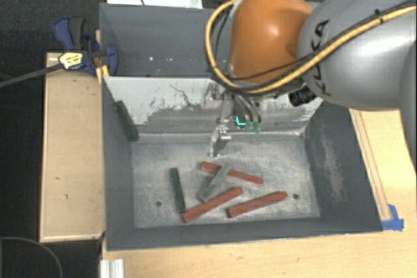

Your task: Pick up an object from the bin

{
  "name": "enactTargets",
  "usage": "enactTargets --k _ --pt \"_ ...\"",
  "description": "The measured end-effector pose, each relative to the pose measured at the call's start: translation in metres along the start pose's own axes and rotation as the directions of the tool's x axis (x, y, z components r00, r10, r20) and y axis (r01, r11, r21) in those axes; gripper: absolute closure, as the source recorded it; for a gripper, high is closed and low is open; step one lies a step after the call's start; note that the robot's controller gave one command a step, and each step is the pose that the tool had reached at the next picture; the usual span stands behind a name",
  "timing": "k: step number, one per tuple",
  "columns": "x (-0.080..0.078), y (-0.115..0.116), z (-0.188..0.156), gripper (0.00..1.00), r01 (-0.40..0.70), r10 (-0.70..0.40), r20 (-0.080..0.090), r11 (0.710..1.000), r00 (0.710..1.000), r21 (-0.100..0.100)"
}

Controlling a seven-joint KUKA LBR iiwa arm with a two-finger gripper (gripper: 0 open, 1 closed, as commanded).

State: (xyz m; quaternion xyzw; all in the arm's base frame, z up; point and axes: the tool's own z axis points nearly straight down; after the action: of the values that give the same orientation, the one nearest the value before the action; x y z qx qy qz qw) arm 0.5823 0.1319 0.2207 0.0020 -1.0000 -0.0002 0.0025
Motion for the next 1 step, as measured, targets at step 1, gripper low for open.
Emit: enactTargets --k 1 --pt "-0.0016 -0.0008 -0.0049 0.0 -0.003 0.003 0.008 1.0 1.0 -0.001"
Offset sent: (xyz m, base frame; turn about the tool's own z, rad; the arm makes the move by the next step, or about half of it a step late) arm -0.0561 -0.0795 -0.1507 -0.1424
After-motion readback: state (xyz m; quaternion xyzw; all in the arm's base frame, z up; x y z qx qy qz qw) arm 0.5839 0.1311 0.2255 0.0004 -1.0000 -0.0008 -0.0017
